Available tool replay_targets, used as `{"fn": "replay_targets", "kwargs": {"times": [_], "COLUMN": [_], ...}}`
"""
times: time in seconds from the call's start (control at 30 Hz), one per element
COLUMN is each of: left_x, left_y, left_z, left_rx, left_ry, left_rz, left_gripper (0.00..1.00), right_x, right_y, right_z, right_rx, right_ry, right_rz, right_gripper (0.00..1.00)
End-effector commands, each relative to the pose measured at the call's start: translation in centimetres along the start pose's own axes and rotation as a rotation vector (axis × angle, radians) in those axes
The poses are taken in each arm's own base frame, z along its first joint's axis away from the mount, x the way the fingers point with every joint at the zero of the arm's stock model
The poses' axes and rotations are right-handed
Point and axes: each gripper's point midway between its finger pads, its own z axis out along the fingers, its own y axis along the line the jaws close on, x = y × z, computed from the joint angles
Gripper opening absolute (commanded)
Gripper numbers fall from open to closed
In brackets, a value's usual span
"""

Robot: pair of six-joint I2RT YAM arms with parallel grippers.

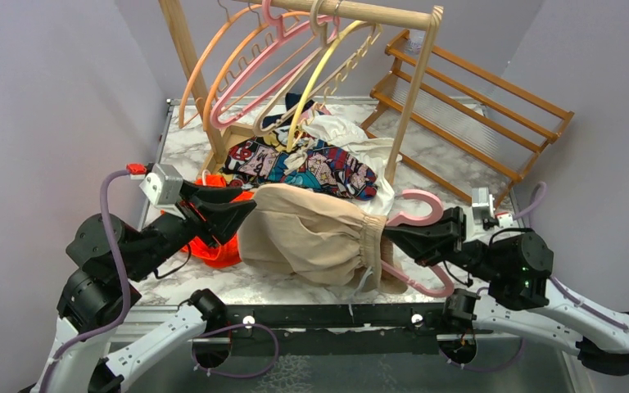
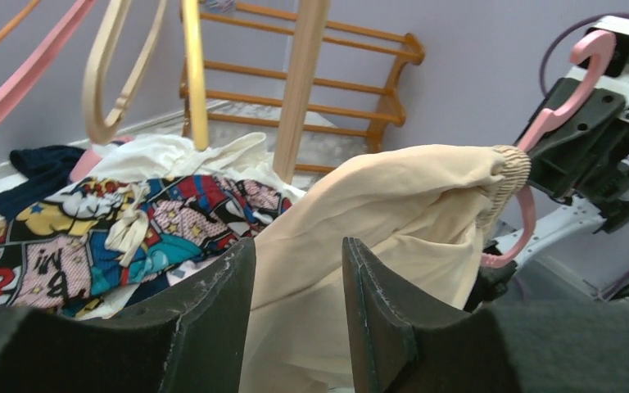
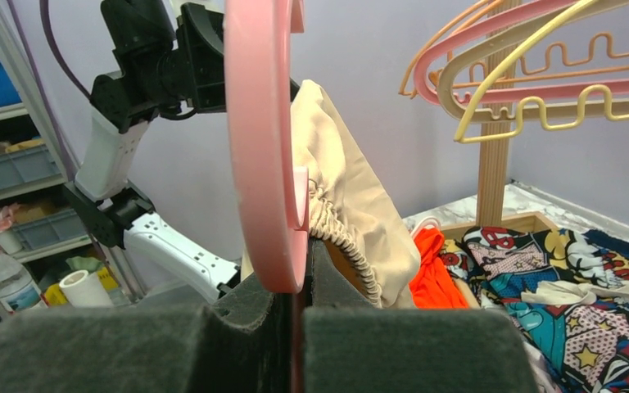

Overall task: Place the shorts on the hanger
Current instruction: Hang the shorts on the hanger.

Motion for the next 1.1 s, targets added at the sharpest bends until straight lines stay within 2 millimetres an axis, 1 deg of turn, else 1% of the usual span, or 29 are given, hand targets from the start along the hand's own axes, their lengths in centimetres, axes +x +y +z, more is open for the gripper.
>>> {"fn": "replay_targets", "kwargs": {"times": [0.0,0.07,0.1,0.17,0.23,0.27,0.33,0.37,0.43,0.57,0.63,0.7,0.77,0.87,0.97,1.07], "left_x": [-2.9,-4.8,-5.8,-8.2,-9.9,-10.5,-11.5,-12.0,-12.9,-14.7,-14.9,-14.4,-13.3,-10.8,-7.9,-5.0], "left_y": [-2.7,-3.5,-3.9,-4.6,-5.0,-5.2,-5.5,-5.7,-6.3,-7.4,-7.7,-7.8,-7.9,-8.3,-8.9,-8.8], "left_z": [0.1,0.2,0.2,0.1,0.0,-0.1,-0.6,-0.9,-1.9,-2.9,-2.9,-2.5,-1.7,-0.2,1.4,3.3], "left_rx": [0.145,0.177,0.190,0.209,0.214,0.217,0.227,0.235,0.257,0.292,0.305,0.319,0.342,0.404,0.481,0.523], "left_ry": [-0.098,-0.140,-0.162,-0.212,-0.254,-0.276,-0.324,-0.350,-0.397,-0.435,-0.428,-0.408,-0.371,-0.287,-0.184,-0.082], "left_rz": [0.060,0.088,0.105,0.138,0.156,0.160,0.161,0.160,0.167,0.201,0.216,0.222,0.215,0.193,0.154,0.106], "left_gripper": [0.54,0.72,0.77,0.83,0.86,0.87,0.87,0.87,0.88,0.88,0.88,0.88,0.88,0.88,0.88,0.88], "right_x": [-4.2,-6.1,-7.7,-10.4,-12.4,-12.4,-11.1,-10.1,-9.2,-10.4,-10.0,-8.9,-7.3,-4.8,-2.2,0.0], "right_y": [1.3,2.1,2.8,4.0,5.1,5.3,5.4,5.3,5.1,5.7,5.6,5.3,4.9,3.8,2.6,1.4], "right_z": [-0.1,0.4,0.7,1.6,2.1,2.2,2.3,2.3,2.2,2.0,2.0,1.8,1.4,0.6,-0.4,-1.2], "right_rx": [-0.046,-0.084,-0.108,-0.163,-0.208,-0.222,-0.236,-0.236,-0.234,-0.259,-0.257,-0.247,-0.232,-0.191,-0.136,-0.080], "right_ry": [-0.078,-0.100,-0.113,-0.129,-0.161,-0.167,-0.168,-0.163,-0.171,-0.179,-0.162,-0.147,-0.132,-0.099,-0.044,0.002], "right_rz": [-0.037,-0.084,-0.113,-0.171,-0.189,-0.179,-0.146,-0.125,-0.096,-0.114,-0.119,-0.103,-0.078,-0.054,-0.039,-0.030], "right_gripper": [0.01,0.01,0.01,0.01,0.01,0.01,0.01,0.01,0.01,0.01,0.01,0.01,0.01,0.01,0.01,0.01]}}
